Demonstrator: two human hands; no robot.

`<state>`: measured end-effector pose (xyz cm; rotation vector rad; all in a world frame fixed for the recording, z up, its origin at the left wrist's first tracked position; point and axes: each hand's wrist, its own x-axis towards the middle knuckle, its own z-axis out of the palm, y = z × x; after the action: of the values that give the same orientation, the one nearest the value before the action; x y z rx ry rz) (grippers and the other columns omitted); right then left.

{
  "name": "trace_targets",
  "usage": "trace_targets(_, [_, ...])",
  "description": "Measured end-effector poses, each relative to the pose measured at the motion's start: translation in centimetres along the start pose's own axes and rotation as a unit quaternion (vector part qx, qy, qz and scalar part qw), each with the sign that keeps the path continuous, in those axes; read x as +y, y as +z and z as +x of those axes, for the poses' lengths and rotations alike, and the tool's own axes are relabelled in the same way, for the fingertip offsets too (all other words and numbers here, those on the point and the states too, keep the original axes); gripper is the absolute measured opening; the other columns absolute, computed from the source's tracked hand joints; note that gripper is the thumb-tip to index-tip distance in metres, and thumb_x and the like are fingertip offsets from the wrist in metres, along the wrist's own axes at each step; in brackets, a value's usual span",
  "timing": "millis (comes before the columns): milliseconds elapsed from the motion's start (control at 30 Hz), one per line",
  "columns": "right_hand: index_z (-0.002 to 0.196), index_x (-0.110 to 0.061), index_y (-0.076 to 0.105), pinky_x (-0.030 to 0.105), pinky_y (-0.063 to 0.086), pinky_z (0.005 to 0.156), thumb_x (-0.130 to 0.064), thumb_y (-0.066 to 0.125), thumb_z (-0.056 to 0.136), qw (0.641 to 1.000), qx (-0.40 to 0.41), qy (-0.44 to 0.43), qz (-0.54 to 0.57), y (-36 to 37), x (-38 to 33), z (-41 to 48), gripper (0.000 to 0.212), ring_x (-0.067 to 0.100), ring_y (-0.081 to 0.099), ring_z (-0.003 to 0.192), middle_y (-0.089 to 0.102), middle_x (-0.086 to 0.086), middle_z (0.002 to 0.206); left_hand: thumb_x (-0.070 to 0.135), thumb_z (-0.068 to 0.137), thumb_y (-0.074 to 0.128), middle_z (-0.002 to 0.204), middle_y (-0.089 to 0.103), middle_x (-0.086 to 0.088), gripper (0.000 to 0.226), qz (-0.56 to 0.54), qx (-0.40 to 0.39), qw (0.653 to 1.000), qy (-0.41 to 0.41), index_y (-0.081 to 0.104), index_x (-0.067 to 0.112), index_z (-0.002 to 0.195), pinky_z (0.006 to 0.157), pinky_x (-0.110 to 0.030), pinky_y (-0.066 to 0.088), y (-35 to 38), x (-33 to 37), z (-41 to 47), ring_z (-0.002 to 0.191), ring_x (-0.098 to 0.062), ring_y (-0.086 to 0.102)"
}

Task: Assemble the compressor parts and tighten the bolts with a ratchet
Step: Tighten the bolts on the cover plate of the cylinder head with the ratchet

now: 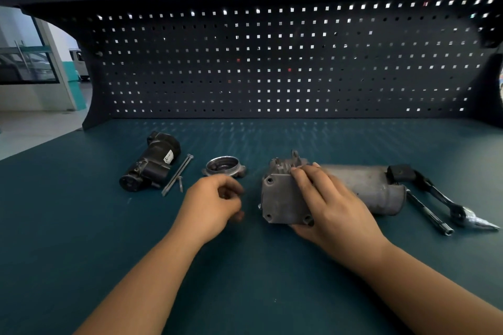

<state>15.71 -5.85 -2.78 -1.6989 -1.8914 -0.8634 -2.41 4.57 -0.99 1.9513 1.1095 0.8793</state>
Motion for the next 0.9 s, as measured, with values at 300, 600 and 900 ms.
trace_targets(300, [0.115,0.009,0.06,0.046,0.057,0.074,-0.021,0.09,0.046,1.0,-0.006,-0.008,-0.029,0.1,-0.6,-0.1,0.081,0.042,0.062,0.103,0.064,0.022,0.107,0.037,0.077,0.069,0.073,0.062,0.021,0.017,-0.121,-0.031,0.991,0.047,0.07,0.034,0.093,0.066,-0.011,0.043,0.9,0.4,-0.3,0.068,0.011,0.054])
trace_targets(600, [0.123,0.008,0.054,0.049,0.055,0.081,-0.028,0.09,0.054,0.999,-0.03,-0.001,-0.034,0.0,-0.8,-0.3,0.086,0.042,0.058,0.11,0.061,0.023,0.114,0.037,0.071,0.076,0.048,0.041,0.017,0.021,-0.042,0.012,0.994,0.103,0.059,0.047,0.066,0.049,-0.014,0.034,2.2,0.4,0.0,0.048,0.002,0.041])
trace_targets(900, [0.117,0.001,0.062,0.027,0.044,0.09,-0.019,0.066,0.085,0.98,0.049,0.099,0.164,0.0,0.3,-0.1,0.037,0.031,0.062,0.105,0.063,0.012,0.117,0.037,0.072,0.075,0.047,0.04,0.017,0.018,-0.061,0.004,0.993,0.103,0.061,0.047,0.067,0.046,-0.014,0.031,2.3,0.1,-0.1,0.045,0.001,0.038])
